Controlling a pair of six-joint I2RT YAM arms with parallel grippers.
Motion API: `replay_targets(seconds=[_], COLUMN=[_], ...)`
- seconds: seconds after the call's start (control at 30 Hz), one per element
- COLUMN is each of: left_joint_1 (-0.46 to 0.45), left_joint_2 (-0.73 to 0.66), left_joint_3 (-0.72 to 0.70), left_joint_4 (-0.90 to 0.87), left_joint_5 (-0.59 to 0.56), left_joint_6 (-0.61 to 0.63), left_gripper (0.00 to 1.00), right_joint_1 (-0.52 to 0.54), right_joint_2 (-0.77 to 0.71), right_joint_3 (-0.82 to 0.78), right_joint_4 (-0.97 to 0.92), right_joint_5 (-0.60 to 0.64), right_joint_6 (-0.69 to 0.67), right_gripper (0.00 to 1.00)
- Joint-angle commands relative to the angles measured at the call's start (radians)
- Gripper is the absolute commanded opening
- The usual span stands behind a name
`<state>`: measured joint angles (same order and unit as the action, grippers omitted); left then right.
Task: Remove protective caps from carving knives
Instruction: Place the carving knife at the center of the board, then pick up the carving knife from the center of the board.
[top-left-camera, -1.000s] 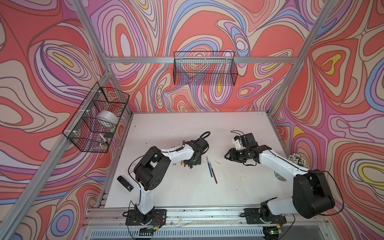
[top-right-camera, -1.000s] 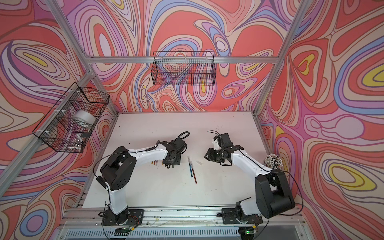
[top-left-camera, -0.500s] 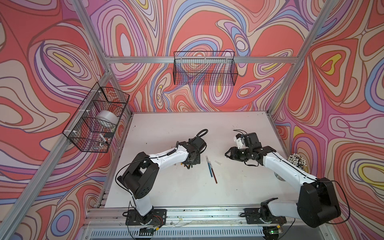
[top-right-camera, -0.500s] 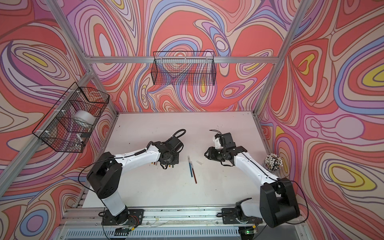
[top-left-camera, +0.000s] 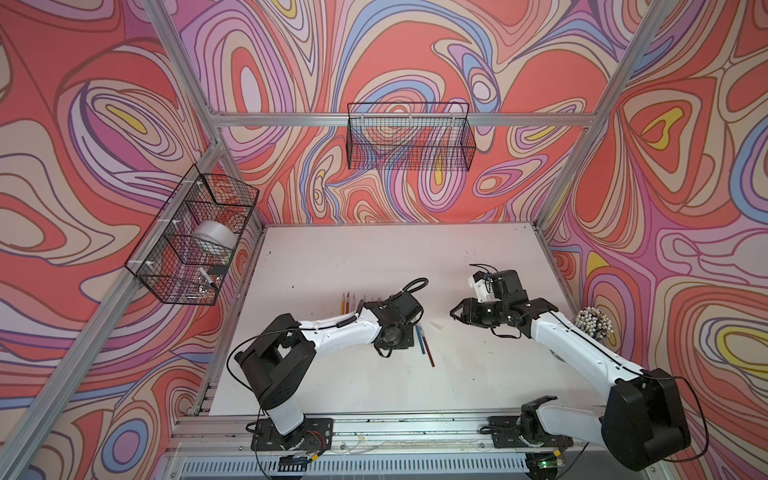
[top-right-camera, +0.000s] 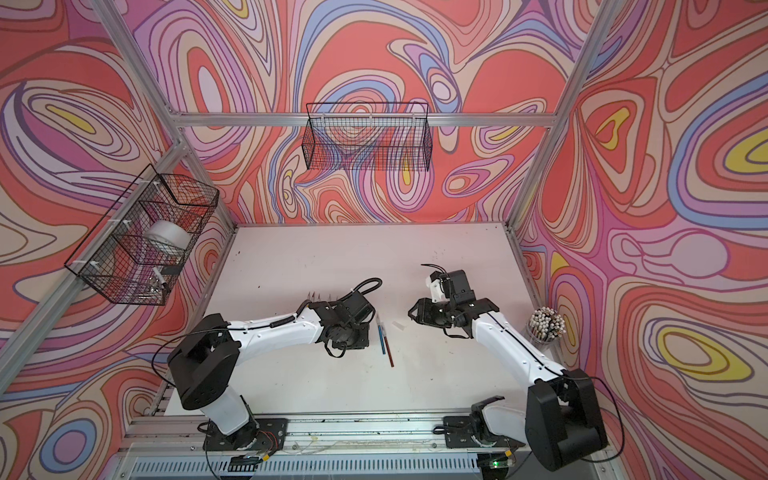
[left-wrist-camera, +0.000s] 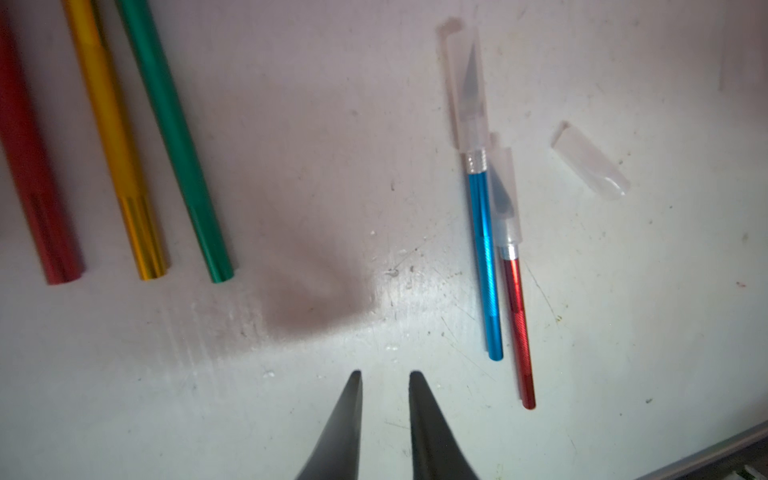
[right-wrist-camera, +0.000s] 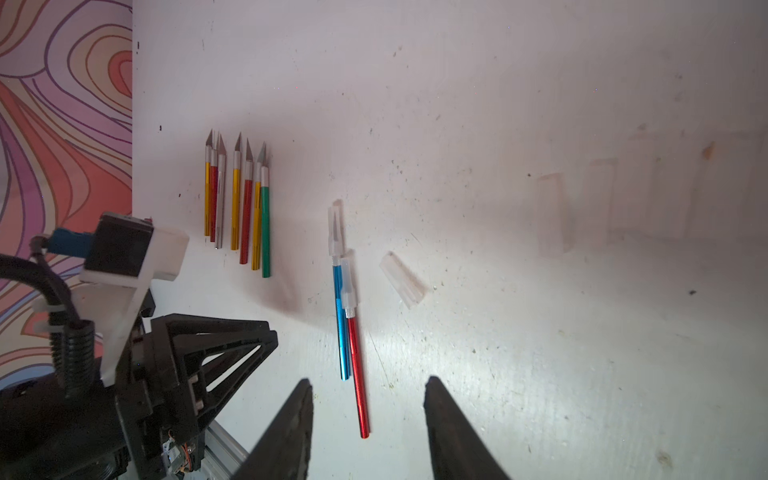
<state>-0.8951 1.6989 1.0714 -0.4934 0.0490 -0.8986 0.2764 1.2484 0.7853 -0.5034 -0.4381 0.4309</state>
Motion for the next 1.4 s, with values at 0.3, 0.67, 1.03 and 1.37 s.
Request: replay_targets(seconds=[0.3, 0.67, 1.03, 1.37], left_joint_1=[-0.028, -0.031, -0.041, -0.054], left_joint_2=[0.053, 0.097, 0.142, 0.177], left_joint_3=[0.069, 0.106, 0.136, 0.154], left_joint_4=[-0.002, 0.009, 0.018, 0.022], left_joint_5=[0.003, 0.021, 0.041, 0.054], left_joint_6=[-0.025, -0.014, -0.014, -0.019], left_gripper=[0.24, 0.24, 0.24, 0.25], right_joint_1=[0.006, 0.006, 0.006, 0.006], right_joint_2=[-0.012, -0.003, 0.004, 0.002], right_joint_3=[-0.005, 0.010, 0.019, 0.010], right_joint_4=[-0.032, -0.047, -0.052, -0.049], right_joint_5=[0.015, 0.021, 0.022, 0.022], right_joint_6=[-0.019, -0.023, -0.018, -0.019], right_gripper=[0.46, 0.46, 0.46, 0.46])
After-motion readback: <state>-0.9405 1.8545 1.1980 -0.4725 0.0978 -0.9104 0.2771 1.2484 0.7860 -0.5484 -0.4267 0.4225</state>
